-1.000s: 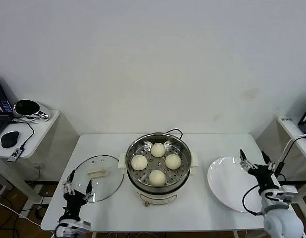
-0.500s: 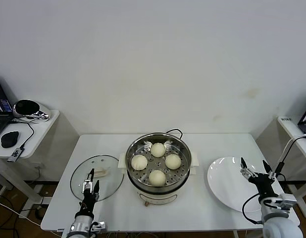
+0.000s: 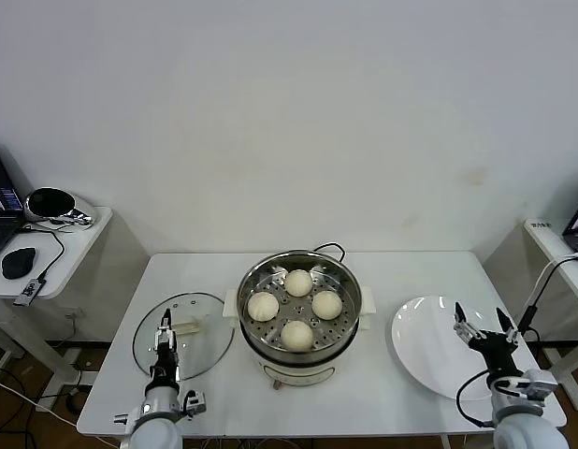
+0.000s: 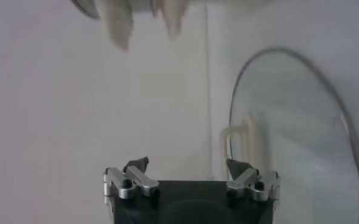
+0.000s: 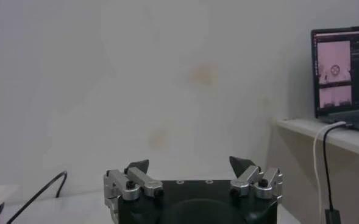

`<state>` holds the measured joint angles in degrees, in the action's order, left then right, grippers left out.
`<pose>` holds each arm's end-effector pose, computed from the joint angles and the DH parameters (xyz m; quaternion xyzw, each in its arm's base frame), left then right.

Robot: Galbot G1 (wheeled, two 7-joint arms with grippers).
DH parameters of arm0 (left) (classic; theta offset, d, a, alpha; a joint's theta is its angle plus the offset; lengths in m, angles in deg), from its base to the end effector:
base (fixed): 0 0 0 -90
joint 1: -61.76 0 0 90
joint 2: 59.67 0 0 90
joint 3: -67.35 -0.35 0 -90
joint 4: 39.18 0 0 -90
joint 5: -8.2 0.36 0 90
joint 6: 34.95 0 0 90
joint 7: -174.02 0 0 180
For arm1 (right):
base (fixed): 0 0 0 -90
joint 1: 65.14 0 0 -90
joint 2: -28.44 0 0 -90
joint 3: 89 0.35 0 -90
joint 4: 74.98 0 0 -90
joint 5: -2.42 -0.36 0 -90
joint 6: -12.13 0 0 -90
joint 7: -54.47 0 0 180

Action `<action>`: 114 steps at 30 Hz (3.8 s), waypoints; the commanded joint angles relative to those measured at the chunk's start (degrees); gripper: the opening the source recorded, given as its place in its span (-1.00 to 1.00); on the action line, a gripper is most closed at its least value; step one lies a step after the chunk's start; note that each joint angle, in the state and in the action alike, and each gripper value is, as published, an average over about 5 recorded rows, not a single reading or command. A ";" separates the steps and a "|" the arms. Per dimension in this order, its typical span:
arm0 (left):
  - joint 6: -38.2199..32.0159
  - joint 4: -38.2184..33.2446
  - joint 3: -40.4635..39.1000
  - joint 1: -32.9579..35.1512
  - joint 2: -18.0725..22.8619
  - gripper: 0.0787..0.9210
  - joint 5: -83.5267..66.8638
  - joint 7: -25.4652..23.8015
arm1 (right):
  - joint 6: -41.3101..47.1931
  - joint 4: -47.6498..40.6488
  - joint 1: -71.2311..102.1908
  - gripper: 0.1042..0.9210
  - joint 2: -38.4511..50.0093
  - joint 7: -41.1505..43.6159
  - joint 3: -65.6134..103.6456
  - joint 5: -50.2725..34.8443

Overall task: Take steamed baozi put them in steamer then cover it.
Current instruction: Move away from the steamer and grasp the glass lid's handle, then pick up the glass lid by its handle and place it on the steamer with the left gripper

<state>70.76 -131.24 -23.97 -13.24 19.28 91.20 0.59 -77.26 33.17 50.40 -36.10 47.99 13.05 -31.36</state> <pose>0.2614 0.0565 -0.4142 0.0438 -0.6616 -0.7393 0.1178 0.2225 -0.1667 -0.3103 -0.0804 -0.9947 -0.0484 0.0419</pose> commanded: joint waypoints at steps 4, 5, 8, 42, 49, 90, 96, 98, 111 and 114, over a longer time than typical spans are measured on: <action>4.27 3.00 -1.53 -3.41 -0.07 0.77 -1.10 -2.02 | 0.08 -0.54 0.02 0.76 -0.50 -0.17 -0.01 0.35; 4.28 2.88 -1.61 -3.32 -0.09 0.77 -1.25 -2.20 | 0.07 -0.56 0.00 0.76 -0.48 -0.17 0.03 0.36; 4.33 2.99 -1.77 -3.33 -0.17 0.77 -1.68 -2.54 | 0.07 -0.63 -0.08 0.76 -0.47 -0.18 0.11 0.37; 7.27 9.08 -2.83 -9.32 0.93 0.77 -8.63 -0.71 | -0.47 -1.88 0.28 0.76 -1.30 -0.20 0.10 2.06; 7.81 9.84 -2.75 -10.16 1.10 0.77 -9.36 0.23 | -0.44 -1.93 0.24 0.76 -1.26 -0.26 0.06 2.22; 1.89 15.11 -2.07 -11.67 -0.09 -0.17 -14.69 4.54 | -0.46 -0.58 2.16 0.76 -1.81 -0.47 -0.01 4.10; 1.30 13.33 -2.15 -11.03 -0.34 -0.58 -14.63 4.49 | -0.37 -0.32 2.02 0.76 -1.99 -0.48 -0.01 4.22; 1.29 12.41 -2.08 -10.66 -0.32 -0.70 -14.47 4.71 | -0.38 -0.31 1.91 0.76 -2.08 -0.48 -0.05 4.24; 9.51 -11.35 3.04 -0.26 -0.07 -0.84 -12.37 -1.81 | 0.49 0.73 1.38 0.76 -3.60 -0.44 1.72 3.07; 12.18 -15.83 4.83 2.00 -0.59 -0.84 -11.85 -4.47 | 0.45 1.05 1.28 0.76 -4.39 -0.48 2.19 2.77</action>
<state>75.52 -128.41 -23.13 -18.96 19.22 78.30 2.62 -76.95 33.78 51.72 -39.58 47.51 14.40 -27.97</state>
